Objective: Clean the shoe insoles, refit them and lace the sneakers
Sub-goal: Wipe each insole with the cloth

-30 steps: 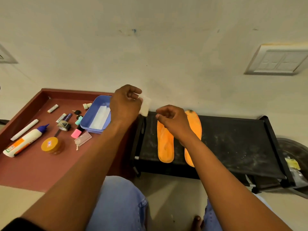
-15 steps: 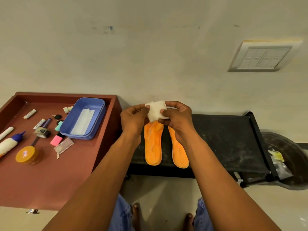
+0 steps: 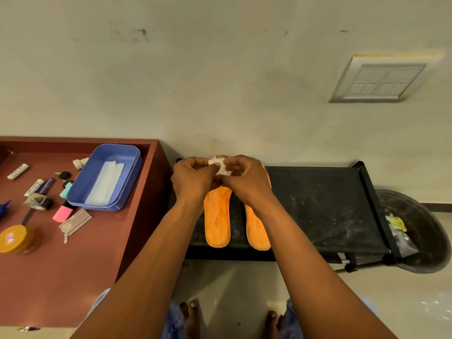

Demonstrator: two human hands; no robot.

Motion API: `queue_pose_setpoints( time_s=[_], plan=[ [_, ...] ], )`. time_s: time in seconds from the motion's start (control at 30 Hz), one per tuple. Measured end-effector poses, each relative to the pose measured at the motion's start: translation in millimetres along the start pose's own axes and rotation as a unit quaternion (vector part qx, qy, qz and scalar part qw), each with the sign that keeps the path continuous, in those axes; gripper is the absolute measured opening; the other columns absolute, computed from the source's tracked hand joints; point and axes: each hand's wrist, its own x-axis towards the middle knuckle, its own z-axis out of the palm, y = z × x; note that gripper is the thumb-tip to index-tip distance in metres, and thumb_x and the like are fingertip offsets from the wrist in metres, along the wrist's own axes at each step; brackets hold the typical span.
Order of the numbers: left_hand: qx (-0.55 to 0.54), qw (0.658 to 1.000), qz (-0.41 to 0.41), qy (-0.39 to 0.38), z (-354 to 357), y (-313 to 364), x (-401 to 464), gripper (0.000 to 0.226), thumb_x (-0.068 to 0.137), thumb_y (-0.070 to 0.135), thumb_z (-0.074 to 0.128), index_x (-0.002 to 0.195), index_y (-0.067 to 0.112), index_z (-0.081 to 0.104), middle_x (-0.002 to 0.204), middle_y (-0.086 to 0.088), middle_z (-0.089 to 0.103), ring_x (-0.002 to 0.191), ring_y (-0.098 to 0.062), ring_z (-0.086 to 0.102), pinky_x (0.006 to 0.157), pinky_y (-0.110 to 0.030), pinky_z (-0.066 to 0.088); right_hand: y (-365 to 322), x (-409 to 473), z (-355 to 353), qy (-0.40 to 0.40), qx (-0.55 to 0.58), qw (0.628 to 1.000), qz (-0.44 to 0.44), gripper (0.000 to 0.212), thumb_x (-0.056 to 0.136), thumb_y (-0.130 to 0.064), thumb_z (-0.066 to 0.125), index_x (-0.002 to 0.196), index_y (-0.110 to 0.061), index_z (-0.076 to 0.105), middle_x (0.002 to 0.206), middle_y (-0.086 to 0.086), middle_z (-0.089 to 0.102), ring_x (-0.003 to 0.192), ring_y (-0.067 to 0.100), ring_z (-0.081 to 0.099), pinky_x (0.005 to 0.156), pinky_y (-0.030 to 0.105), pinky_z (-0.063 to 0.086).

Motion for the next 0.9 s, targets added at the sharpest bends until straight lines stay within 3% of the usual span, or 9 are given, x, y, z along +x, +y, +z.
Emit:
queue_pose_setpoints(
  time_s=[0.13,0.27,0.4,0.47,0.53,0.57,0.67,0.8,0.9],
  plan=[
    [0.009,1.000,0.011,-0.013,2,-3,2,0.013,0.074,0.022,0.086,0.083,0.020,0.078,0.080,-0.003,0.078,0.075,-0.022,0.078,0.075,-0.048,0.065,0,-6,10,-0.032,-0.074,0.996,-0.047,0.058,0.078,-0.023,0.084,0.132,-0.024,0.062,0.124,-0.005,0.068,0.108,0.013,0.065,0.090,0.029,0.056],
    [-0.027,0.999,0.013,-0.033,3,0,0,0.017,0.077,0.031,0.085,0.085,0.018,0.079,0.079,-0.006,0.079,0.075,-0.025,0.078,0.077,-0.048,0.064,1,-8,15,0.003,-0.121,0.990,-0.078,0.037,0.086,-0.018,0.074,0.123,-0.022,0.068,0.112,-0.001,0.073,0.097,0.017,0.068,0.083,0.034,0.058],
    [-0.029,1.000,0.002,-0.004,0,4,2,0.035,0.095,0.048,0.064,0.085,0.017,0.076,0.076,-0.003,0.078,0.073,-0.021,0.077,0.072,-0.037,0.062,2,-5,12,0.015,-0.131,0.990,-0.052,0.018,0.089,-0.013,0.065,0.103,-0.014,0.076,0.091,0.006,0.073,0.078,0.020,0.065,0.061,0.026,0.046],
    [0.071,0.996,0.027,0.035,-7,-3,11,0.035,0.096,0.049,0.058,0.080,0.022,0.074,0.075,0.002,0.077,0.076,-0.021,0.075,0.075,-0.040,0.061,4,-3,8,0.028,-0.148,0.988,-0.025,0.021,0.091,-0.015,0.062,0.108,-0.012,0.074,0.097,0.008,0.072,0.081,0.022,0.063,0.054,0.020,0.035],
    [0.225,0.973,0.035,0.021,-13,-14,21,0.026,0.093,0.045,0.060,0.086,0.024,0.072,0.085,0.001,0.073,0.085,-0.023,0.072,0.076,-0.039,0.059,4,-2,4,0.036,-0.172,0.984,-0.004,0.025,0.095,-0.018,0.062,0.117,-0.011,0.071,0.109,0.009,0.071,0.092,0.024,0.065,0.059,0.018,0.037],
    [0.300,0.954,0.025,-0.004,-14,-20,26,0.024,0.091,0.044,0.063,0.096,0.022,0.071,0.092,0.001,0.071,0.090,-0.023,0.069,0.075,-0.037,0.056,4,-2,2,0.039,-0.186,0.982,0.001,0.027,0.096,-0.019,0.063,0.121,-0.011,0.070,0.113,0.008,0.070,0.097,0.024,0.065,0.065,0.020,0.040],
    [0.466,0.882,0.003,-0.071,-6,-38,24,0.047,0.083,0.052,0.069,0.114,0.017,0.059,0.107,-0.005,0.065,0.095,-0.025,0.065,0.073,-0.035,0.053,3,-2,1,0.046,-0.221,0.974,0.007,0.031,0.097,-0.023,0.063,0.127,-0.015,0.067,0.120,0.006,0.069,0.104,0.023,0.066,0.076,0.026,0.049],
    [0.514,0.856,0.035,-0.044,14,-56,6,0.079,0.077,0.056,0.078,0.133,0.011,0.046,0.130,-0.017,0.056,0.113,-0.039,0.062,0.080,-0.043,0.054,2,-4,1,0.045,-0.252,0.966,0.015,0.032,0.097,-0.026,0.063,0.127,-0.017,0.067,0.120,0.007,0.070,0.104,0.023,0.067,0.084,0.032,0.055],
    [0.487,0.873,0.029,-0.018,20,-56,5,0.094,0.071,0.055,0.085,0.139,0.008,0.039,0.135,-0.020,0.053,0.115,-0.042,0.062,0.078,-0.045,0.054,1,-4,-5,0.049,-0.270,0.961,0.030,0.031,0.097,-0.027,0.064,0.126,-0.017,0.067,0.119,0.006,0.069,0.103,0.023,0.067,0.081,0.030,0.054]
  ],
)
